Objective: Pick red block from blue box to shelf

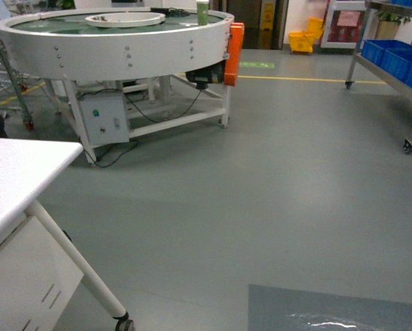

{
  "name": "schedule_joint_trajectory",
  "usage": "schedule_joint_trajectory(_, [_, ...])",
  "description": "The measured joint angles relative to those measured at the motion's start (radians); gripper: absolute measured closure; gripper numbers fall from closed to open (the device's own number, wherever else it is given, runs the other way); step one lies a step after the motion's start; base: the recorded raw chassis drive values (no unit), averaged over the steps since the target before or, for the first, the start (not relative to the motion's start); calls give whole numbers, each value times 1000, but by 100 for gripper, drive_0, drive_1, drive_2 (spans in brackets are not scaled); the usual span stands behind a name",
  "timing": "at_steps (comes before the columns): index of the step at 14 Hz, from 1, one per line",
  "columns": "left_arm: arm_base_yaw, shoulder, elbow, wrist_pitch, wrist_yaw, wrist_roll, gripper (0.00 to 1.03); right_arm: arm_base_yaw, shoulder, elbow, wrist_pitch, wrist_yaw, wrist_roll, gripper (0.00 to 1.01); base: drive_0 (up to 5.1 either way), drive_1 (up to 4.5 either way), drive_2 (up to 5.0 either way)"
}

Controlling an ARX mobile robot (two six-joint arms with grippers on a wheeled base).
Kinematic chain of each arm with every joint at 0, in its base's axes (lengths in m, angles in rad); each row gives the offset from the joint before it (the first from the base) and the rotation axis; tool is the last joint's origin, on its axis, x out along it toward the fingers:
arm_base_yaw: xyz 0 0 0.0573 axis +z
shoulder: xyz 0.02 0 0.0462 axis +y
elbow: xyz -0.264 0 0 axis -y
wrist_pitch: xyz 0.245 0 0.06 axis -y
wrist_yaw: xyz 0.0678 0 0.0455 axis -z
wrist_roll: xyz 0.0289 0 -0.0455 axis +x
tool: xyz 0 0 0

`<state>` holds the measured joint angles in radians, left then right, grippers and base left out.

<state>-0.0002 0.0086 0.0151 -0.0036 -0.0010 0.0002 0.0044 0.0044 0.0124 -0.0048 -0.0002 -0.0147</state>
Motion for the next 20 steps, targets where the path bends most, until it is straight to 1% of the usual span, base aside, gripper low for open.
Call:
schedule_joint_trajectory(4, [0,0,0,0,0,0,5,0,0,0,0,0,0,72,-153,-153,-153])
schedule_joint_trajectory(5, [-1,0,0,0,1,0,5,-5,0,0,0,0,0,72,0,0,0])
schedule_joint_trajectory(20, [-1,0,0,-3,0,0,5,-5,0,0,0,0,0,72,0,0,0])
